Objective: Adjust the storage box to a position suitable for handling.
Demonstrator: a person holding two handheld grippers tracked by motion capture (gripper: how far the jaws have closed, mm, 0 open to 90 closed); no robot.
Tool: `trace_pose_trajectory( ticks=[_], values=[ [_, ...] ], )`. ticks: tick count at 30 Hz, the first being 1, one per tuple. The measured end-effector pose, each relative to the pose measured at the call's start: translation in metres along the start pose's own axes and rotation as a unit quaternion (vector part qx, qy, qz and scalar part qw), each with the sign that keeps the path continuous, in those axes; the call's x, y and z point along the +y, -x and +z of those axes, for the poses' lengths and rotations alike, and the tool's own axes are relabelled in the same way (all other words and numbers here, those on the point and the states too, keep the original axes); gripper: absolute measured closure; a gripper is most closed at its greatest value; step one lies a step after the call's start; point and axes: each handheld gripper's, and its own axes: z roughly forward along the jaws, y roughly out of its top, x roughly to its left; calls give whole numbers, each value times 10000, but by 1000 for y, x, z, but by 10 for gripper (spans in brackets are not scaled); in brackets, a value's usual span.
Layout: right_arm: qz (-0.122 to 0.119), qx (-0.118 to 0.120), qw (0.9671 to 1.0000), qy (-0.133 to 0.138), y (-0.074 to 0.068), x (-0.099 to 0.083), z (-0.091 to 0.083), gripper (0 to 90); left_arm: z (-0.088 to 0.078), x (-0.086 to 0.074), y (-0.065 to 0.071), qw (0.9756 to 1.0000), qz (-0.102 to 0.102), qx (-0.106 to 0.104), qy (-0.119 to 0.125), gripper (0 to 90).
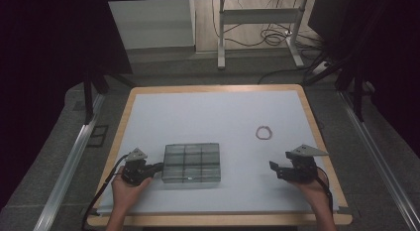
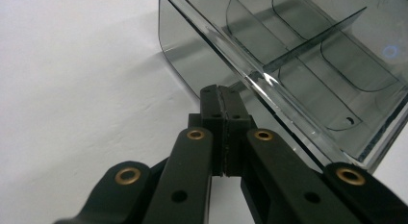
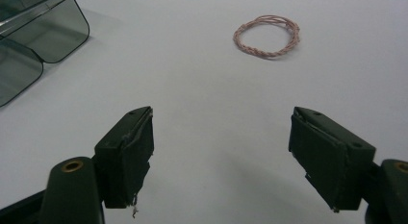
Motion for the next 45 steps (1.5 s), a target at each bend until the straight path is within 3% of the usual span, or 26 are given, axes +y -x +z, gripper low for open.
trace_pose_trajectory(
  ticks=[5, 8, 12, 17, 24, 30, 32, 35, 45],
  values=[
    [-12, -2, 10000, 4, 0, 0, 0, 234, 7, 4, 6, 9999, 58, -82, -10, 900],
    [-29, 9, 10000, 23, -1, 0, -1, 233, 11, 4, 8, 9997, 6, -241, -2, 900],
    [-21, 3, 10000, 35, -1, 1, -3, 233, 16, 8, 12, 9998, 107, -161, -76, 900],
    [-21, 4, 10000, 48, -1, 1, -4, 233, 24, 12, 18, 9993, 134, -338, -81, 900],
    [-14, -10, 10000, 47, 0, 1, -4, 233, 30, 19, 24, 9991, 242, -312, -134, 900],
    [-29, -43, 10000, 63, -1, 1, -6, 233, 34, 20, 23, 9989, 143, -426, -95, 900],
    [-34, -36, 9999, 87, -1, 2, -7, 233, 35, 21, 25, 9991, 202, -354, -110, 900],
    [-33, -41, 10000, 81, -1, 2, -6, 234, 38, 25, 28, 9988, 241, -412, -91, 900],
    [-31, -32, 10000, 43, -1, 1, -5, 233, 40, 27, 28, 9989, 212, -420, -10, 900]
  ],
)
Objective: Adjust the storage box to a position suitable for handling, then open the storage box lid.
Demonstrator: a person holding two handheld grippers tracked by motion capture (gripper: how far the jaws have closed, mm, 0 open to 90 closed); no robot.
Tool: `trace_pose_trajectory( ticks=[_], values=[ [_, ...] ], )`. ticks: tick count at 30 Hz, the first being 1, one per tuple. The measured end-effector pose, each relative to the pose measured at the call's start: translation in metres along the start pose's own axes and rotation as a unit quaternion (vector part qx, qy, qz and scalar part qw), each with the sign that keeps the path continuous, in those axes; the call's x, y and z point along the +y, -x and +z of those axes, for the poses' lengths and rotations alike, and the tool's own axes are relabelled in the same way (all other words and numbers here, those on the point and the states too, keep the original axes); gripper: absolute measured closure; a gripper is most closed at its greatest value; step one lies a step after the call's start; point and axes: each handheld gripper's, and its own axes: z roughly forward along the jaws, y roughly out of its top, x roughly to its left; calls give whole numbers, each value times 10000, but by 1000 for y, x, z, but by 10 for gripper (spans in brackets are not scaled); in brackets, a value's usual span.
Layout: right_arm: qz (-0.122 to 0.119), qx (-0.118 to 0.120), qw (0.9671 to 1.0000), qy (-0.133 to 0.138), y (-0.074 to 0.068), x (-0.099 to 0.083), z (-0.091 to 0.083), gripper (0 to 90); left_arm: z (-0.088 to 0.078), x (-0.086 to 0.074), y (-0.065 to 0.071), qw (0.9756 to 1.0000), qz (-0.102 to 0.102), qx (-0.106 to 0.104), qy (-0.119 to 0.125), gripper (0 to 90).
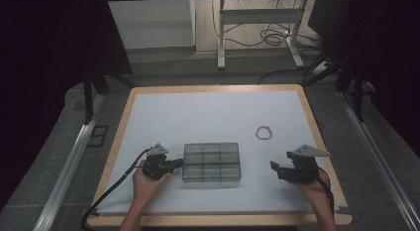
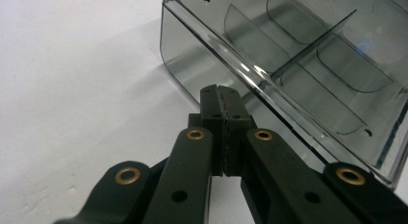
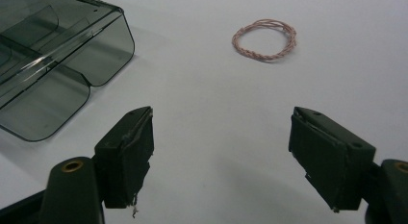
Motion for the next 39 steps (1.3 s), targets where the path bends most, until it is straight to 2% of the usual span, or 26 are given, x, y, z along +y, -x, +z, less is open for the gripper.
trace_pose_trajectory(
  ticks=[5, 7, 17, 23, 39],
  values=[
    [-12, -2, 10000, -1, 0, 0, 0, 233, -6, 0, -1, 10000, 48, 26, 51, 900],
    [-7, -1, 10000, -6, 1, -1, 0, 234, -17, -1, -3, 9998, -7, 20, 208, 900],
    [-13, 4, 10000, -12, 0, -1, 2, 233, -49, -4, -3, 9986, -2, -1, 523, 900],
    [-10, 9, 10000, -11, 0, -2, 3, 233, -58, -8, 1, 9983, 29, -38, 577, 900],
    [-14, 58, 10000, 54, -3, 0, 2, 233, -58, -13, 9, 9989, 70, -109, 450, 900]
  ],
)
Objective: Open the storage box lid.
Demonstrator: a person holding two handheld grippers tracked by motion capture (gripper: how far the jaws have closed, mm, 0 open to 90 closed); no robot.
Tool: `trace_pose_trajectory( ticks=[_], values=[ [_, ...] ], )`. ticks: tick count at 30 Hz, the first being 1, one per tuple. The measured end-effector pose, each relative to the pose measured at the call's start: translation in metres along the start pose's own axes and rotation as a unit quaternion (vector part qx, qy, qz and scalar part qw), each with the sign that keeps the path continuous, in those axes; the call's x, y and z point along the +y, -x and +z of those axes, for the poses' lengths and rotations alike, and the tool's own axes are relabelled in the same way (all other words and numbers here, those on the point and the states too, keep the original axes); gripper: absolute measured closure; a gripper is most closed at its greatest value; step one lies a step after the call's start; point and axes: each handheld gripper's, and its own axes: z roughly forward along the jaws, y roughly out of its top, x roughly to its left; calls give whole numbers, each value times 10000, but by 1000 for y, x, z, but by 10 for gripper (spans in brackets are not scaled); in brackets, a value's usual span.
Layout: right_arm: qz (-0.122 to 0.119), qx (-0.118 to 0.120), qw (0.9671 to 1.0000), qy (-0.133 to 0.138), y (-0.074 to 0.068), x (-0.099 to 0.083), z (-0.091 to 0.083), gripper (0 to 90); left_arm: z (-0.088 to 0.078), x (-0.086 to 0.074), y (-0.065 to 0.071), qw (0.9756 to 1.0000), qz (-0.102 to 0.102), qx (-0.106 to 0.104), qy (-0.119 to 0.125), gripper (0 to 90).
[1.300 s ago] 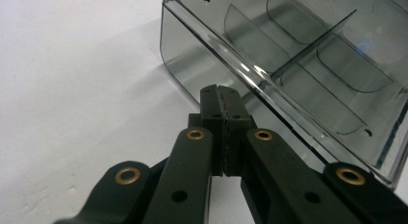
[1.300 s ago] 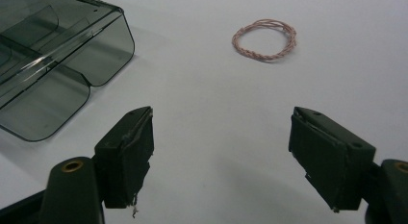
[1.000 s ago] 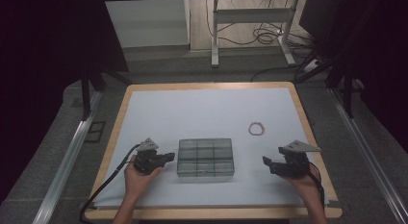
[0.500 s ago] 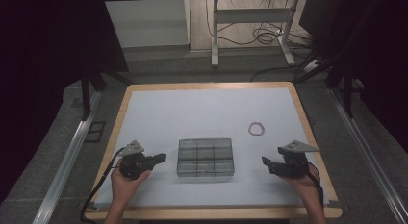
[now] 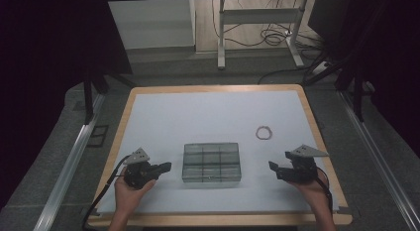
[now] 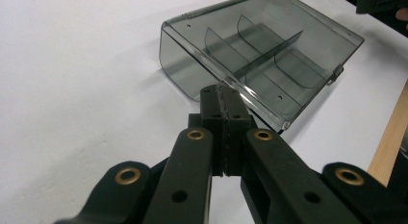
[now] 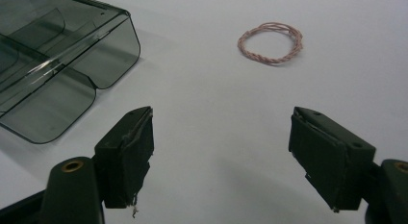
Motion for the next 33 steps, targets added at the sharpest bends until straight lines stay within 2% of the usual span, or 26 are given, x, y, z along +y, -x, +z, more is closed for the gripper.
trace_pose_trajectory(
  ticks=[7, 18, 26, 33],
  values=[
    [-11, 17, 10000, 31, -1, 1, 0, 234, 0, -6, 2, 10000, -32, -6, -82, 900],
    [-22, 55, 10000, 30, -4, 1, 1, 233, 8, -13, 17, 9994, -22, -238, -260, 900],
    [-44, 49, 10000, 42, -4, 2, 1, 233, 11, -22, 23, 9990, -10, -254, -369, 900],
    [-47, 49, 10000, 6, -4, 1, 3, 232, 17, -21, 26, 9987, 24, -318, -394, 900]
  ],
)
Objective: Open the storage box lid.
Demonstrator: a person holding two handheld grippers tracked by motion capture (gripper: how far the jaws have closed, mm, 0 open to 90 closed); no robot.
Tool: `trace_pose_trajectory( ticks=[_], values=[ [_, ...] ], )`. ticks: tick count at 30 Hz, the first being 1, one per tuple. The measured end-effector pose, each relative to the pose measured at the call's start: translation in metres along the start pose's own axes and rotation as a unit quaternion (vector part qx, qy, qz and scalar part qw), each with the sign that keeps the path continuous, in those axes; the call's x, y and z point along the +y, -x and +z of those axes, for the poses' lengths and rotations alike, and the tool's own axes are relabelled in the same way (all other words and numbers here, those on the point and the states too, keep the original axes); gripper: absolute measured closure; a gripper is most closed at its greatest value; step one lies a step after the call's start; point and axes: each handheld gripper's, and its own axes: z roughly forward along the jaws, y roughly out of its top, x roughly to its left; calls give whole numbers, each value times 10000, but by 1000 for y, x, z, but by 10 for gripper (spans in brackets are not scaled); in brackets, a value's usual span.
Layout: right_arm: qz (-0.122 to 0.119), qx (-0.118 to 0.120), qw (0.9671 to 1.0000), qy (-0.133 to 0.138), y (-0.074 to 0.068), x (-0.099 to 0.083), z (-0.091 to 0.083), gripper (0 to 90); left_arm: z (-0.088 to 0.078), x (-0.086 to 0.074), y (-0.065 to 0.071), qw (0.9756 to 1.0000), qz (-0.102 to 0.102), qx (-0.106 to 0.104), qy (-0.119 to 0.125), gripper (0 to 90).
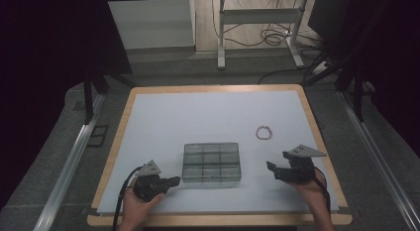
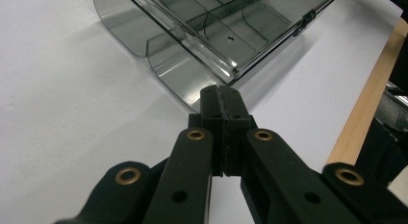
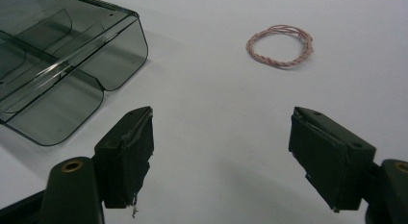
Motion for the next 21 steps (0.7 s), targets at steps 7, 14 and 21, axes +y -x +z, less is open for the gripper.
trace_pose_trajectory(
  ticks=[7, 14, 21],
  values=[
    [3, -17, 10000, 15, 1, 0, -2, 233, 1, 3, 2, 10000, 45, -27, 9, 900],
    [24, -21, 10000, 4, 2, 0, -2, 233, 2, 4, 3, 10000, 70, -35, 11, 900],
    [20, -31, 10000, 16, 2, -1, -2, 232, 1, 5, 3, 9999, 87, -14, 62, 900]
  ],
)
